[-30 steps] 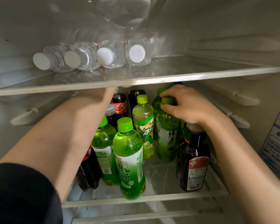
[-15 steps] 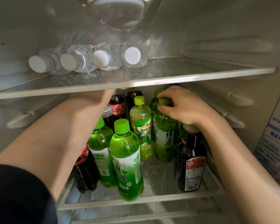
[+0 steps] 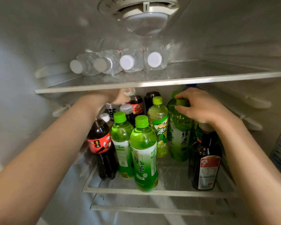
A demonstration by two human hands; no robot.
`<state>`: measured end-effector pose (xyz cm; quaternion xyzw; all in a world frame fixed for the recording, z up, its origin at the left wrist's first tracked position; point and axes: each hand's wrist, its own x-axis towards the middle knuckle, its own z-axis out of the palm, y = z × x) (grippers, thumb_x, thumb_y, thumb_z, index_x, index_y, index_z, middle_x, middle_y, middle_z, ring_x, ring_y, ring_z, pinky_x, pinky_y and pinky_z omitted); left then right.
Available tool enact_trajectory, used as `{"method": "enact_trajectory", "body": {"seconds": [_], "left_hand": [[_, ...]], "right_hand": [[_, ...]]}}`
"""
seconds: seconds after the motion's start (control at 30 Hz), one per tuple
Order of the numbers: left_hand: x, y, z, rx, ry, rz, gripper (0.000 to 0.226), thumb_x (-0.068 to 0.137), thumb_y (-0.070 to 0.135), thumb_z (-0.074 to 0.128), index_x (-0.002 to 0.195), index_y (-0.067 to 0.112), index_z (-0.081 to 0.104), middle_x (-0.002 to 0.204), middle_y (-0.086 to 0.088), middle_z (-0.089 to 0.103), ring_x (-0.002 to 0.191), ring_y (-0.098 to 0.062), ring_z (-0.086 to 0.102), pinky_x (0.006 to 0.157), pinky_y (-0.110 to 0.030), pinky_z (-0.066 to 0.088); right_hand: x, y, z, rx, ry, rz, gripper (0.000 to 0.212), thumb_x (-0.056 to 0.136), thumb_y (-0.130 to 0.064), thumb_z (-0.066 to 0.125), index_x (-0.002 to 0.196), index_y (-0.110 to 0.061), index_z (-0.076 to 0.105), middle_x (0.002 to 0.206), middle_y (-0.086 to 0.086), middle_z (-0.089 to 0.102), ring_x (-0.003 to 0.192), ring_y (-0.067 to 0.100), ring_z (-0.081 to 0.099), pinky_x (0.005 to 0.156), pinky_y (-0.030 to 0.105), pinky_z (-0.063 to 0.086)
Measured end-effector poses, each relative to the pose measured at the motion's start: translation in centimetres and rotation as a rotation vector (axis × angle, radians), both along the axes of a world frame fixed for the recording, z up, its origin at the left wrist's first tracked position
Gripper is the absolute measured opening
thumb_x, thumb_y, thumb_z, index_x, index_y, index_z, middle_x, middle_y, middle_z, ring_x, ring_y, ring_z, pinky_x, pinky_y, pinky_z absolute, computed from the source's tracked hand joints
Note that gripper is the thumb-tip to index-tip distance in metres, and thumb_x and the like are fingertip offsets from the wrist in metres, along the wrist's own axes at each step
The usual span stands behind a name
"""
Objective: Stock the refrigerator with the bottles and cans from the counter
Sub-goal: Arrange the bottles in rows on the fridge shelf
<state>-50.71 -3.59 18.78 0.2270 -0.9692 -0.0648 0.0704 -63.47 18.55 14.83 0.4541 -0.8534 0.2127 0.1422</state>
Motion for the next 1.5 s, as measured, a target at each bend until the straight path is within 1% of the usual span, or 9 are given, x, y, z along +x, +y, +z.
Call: {"method": "enact_trajectory", "body": {"seconds": [0.07,0.13,0.5,0.93,1.07,1.13,1.27,1.37,1.5], "left_hand": [[2.0,-0.5,0.6,-0.126,-0.07,0.067,0.041,0.098,0.034,0.045,0.132,0.013,0.048,0.133,-0.008,0.051,0.124,-0.025,0.045,0.1,-0.026,0.034],[5.0,-0.2,0.7,-0.143,-0.101,0.096,0.053,0.097,0.042,0.043,0.143,0.015,0.038,0.146,-0.01,0.042,0.133,-0.026,0.039,0.105,-0.03,0.03],[11.9,1.1,-1.2,0.035,0.107,0.088,0.064,0.068,0.018,0.083,0.122,0.013,0.048,0.113,-0.012,0.06,0.099,-0.031,0.058,0.088,-0.038,0.048],[16.2,3.2,-0.6,0.054,0.348,0.027,0.04,0.062,0.011,0.086,0.093,0.016,0.061,0.094,-0.007,0.069,0.088,-0.024,0.064,0.076,-0.032,0.049],[18.4,4.5,1.4,0.115,0.497,-0.011,0.035,0.063,0.008,0.085,0.086,0.021,0.061,0.09,-0.004,0.073,0.081,-0.021,0.07,0.082,-0.044,0.055],[19.2,5.1,2.4,0.111,0.56,-0.04,0.035,0.063,0.006,0.084,0.082,0.022,0.061,0.089,-0.002,0.073,0.077,-0.014,0.071,0.081,-0.037,0.056],[20.7,6.3,3.8,0.129,0.635,-0.074,0.036,0.063,0.004,0.084,0.083,0.024,0.061,0.087,0.006,0.073,0.071,-0.006,0.07,0.072,-0.021,0.054],[22.1,6.9,4.6,0.188,0.692,-0.094,0.036,0.061,0.005,0.084,0.086,0.02,0.061,0.089,0.002,0.074,0.081,-0.02,0.072,0.082,-0.035,0.057],[23.8,7.7,5.3,0.303,0.785,-0.169,0.041,0.049,0.021,0.08,0.086,0.019,0.061,0.09,0.0,0.074,0.075,-0.016,0.071,0.074,-0.033,0.059]], "right_hand": [[0.0,0.0,0.1,-0.008,0.019,-0.005,0.041,0.088,-0.033,0.06,0.127,-0.021,0.056,0.13,0.007,0.052,0.119,0.026,0.049,0.096,0.037,0.043],[-0.1,-0.2,0.2,-0.008,0.039,-0.005,0.04,0.087,-0.032,0.061,0.125,-0.019,0.058,0.128,0.009,0.054,0.118,0.027,0.049,0.094,0.035,0.042],[0.9,0.2,0.6,0.021,0.133,-0.033,0.047,0.088,-0.038,0.057,0.131,-0.018,0.053,0.133,0.01,0.053,0.119,0.031,0.05,0.094,0.039,0.045],[3.0,0.9,0.5,-0.045,0.091,0.003,0.041,0.089,-0.033,0.056,0.128,-0.019,0.057,0.13,0.009,0.058,0.118,0.027,0.053,0.093,0.033,0.043],[5.4,1.1,0.1,-0.126,0.088,0.117,0.037,0.089,-0.031,0.057,0.124,-0.019,0.06,0.123,0.006,0.063,0.114,0.026,0.057,0.091,0.036,0.048],[6.6,0.9,-0.1,-0.154,0.087,0.172,0.035,0.089,-0.029,0.058,0.122,-0.02,0.062,0.121,0.004,0.064,0.113,0.023,0.057,0.093,0.037,0.048],[9.1,0.2,0.0,-0.272,-0.108,0.345,0.03,0.088,-0.024,0.061,0.118,-0.021,0.065,0.115,-0.007,0.066,0.108,0.006,0.057,0.093,0.017,0.039],[11.5,-0.5,0.1,-0.274,-0.287,0.516,0.032,0.086,-0.023,0.064,0.118,-0.022,0.063,0.111,-0.013,0.066,0.103,-0.007,0.057,0.089,0.003,0.036],[14.4,-2.0,-0.2,-0.209,-0.286,0.667,0.06,0.077,-0.033,0.074,0.132,-0.024,0.051,0.127,-0.013,0.057,0.116,-0.006,0.049,0.102,0.014,0.035]]}}
